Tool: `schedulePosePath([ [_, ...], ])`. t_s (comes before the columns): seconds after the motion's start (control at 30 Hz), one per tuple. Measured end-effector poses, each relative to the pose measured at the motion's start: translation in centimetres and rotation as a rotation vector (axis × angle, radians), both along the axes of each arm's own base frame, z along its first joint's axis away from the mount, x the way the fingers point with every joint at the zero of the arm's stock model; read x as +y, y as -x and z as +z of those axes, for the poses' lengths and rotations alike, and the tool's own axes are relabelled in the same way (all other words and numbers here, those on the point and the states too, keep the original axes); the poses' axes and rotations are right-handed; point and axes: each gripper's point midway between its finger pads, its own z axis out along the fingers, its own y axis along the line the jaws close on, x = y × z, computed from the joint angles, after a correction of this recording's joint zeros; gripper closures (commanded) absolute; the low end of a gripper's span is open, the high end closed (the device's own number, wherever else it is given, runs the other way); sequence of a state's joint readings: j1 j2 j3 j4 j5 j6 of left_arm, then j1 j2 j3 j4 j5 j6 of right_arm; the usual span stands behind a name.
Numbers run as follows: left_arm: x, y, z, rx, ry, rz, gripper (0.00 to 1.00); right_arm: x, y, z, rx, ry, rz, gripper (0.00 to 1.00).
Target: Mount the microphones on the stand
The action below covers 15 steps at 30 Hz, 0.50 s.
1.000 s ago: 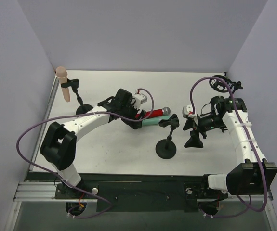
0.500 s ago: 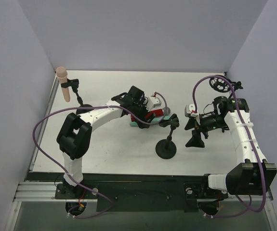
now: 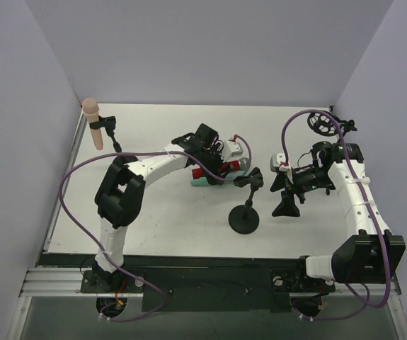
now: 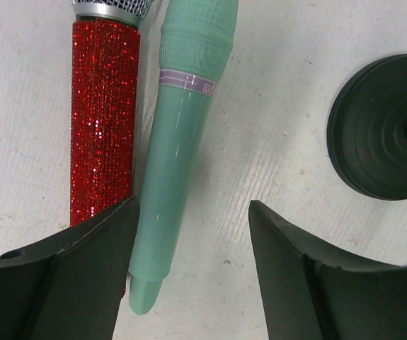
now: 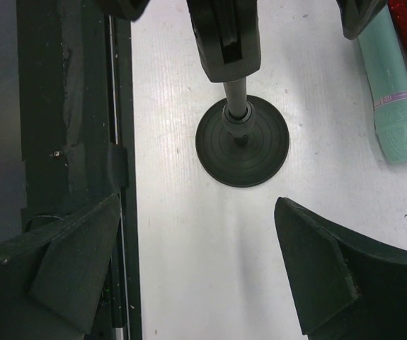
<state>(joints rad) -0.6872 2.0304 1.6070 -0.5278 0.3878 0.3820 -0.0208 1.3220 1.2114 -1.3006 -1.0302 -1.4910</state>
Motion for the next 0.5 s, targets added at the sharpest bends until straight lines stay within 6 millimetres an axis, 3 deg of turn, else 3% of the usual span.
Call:
schedulePosePath([
  [0.33,-1.3,-0.2,-0.2,-0.016,-0.006,-0.047,0.30,0.0,0.0,0.0,-0.001,0.000,0.002,0.15],
  [0.5,-2.2,-0.9,-1.3,-0.041,-0.040,-0.055,0.34,0.0,0.0,0.0,0.000,0.000,0.001,0.15],
])
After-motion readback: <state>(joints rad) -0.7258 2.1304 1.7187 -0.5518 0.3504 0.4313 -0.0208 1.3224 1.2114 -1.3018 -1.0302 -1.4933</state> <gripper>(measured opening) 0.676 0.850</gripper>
